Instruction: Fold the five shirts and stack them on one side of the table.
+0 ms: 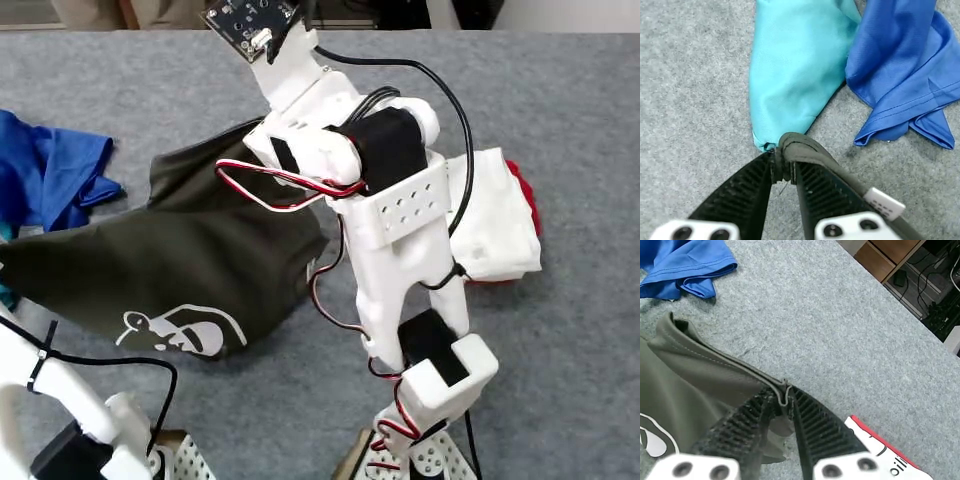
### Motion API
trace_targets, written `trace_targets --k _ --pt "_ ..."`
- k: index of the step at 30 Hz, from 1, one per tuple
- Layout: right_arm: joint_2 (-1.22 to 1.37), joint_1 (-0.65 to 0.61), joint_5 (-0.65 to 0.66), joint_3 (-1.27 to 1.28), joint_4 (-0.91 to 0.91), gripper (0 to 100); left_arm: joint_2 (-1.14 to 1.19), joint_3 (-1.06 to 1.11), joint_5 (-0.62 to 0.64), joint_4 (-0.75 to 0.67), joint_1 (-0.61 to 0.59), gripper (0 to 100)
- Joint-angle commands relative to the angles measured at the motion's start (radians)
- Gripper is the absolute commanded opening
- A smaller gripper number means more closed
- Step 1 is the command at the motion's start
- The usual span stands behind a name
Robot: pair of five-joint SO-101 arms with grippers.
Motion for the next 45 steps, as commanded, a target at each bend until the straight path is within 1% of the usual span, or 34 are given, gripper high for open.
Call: trace_targets --k 1,8,14,15,18,24,26,29,31,34,38,45 --pt "-0.065 0.021 0.006 -0.039 0.018 0.9 -0.031 -0.028 0.006 0.005 -0.009 2" --pt "-0.09 0.025 0.009 -0.031 0.018 0.9 -0.031 -0.012 0.006 0.005 -0.009 2" --pt "-0.243 0.025 0.017 0.093 0.017 0.9 -0.041 0.005 0.006 0.005 -0.017 2" --pt "-0.277 0.025 0.034 0.107 0.017 0.9 -0.056 0.005 0.006 0.006 -0.017 2" --pt "-0.375 0.025 0.106 0.124 0.014 0.9 -0.147 0.014 0.003 0.011 -0.009 2" --pt "-0.542 0.027 0.12 0.203 0.017 0.6 -0.424 0.025 -0.044 0.213 0.077 2" --pt "-0.622 0.022 0.121 0.272 0.017 0.6 -0.53 0.054 -0.051 0.249 0.089 2" --pt "-0.728 0.027 0.129 0.412 0.017 0.6 -0.679 0.117 -0.094 0.25 0.091 2" --pt "-0.789 0.027 0.155 0.513 0.015 0.5 -0.753 0.17 -0.112 0.229 0.106 2" --pt "-0.862 0.027 0.161 0.607 0.002 0.5 -0.835 0.267 -0.166 0.23 0.123 2" --pt "-0.903 0.027 0.155 0.621 -0.018 0.5 -0.918 0.342 -0.173 0.232 0.117 2" --pt "-0.905 0.027 0.155 0.555 -0.112 0.5 -0.99 0.29 -0.17 0.239 0.124 2"
